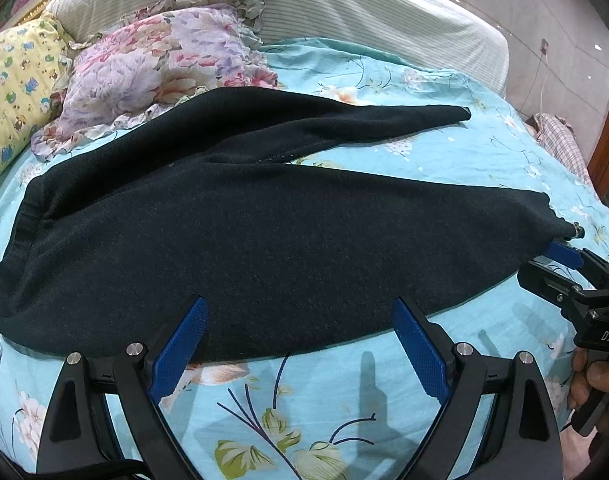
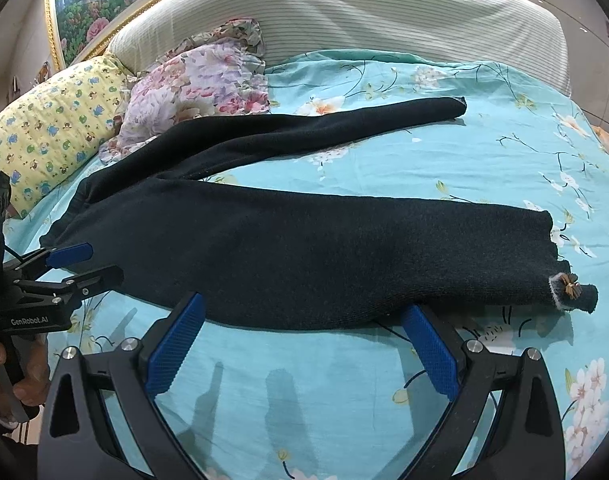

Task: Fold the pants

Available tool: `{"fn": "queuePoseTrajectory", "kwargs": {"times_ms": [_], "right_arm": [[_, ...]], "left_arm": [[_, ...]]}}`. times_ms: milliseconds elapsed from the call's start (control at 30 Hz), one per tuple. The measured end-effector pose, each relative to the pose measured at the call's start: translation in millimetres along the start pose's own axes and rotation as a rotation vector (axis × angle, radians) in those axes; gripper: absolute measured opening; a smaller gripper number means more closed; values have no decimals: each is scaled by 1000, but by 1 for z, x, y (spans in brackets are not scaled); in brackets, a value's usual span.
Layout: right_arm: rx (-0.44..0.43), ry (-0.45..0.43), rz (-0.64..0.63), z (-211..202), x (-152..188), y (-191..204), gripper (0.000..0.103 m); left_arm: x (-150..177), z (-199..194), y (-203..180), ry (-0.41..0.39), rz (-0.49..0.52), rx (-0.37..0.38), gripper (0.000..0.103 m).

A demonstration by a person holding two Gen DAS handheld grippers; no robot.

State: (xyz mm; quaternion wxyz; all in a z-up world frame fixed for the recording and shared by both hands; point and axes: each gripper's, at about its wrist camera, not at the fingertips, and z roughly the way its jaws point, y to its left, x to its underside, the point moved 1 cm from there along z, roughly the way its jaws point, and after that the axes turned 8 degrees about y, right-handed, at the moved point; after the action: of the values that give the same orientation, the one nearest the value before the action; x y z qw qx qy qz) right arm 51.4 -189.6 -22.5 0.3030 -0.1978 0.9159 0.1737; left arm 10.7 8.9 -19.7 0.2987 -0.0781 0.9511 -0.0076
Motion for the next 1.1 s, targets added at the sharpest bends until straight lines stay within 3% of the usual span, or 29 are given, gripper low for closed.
{"fn": "queuePoseTrajectory", "kwargs": {"times_ms": [1100], "right_arm": [[-6,1,11,-1,-2,-4,98]], "left_arm": [[3,4,-1,19,18,26,94]]}}
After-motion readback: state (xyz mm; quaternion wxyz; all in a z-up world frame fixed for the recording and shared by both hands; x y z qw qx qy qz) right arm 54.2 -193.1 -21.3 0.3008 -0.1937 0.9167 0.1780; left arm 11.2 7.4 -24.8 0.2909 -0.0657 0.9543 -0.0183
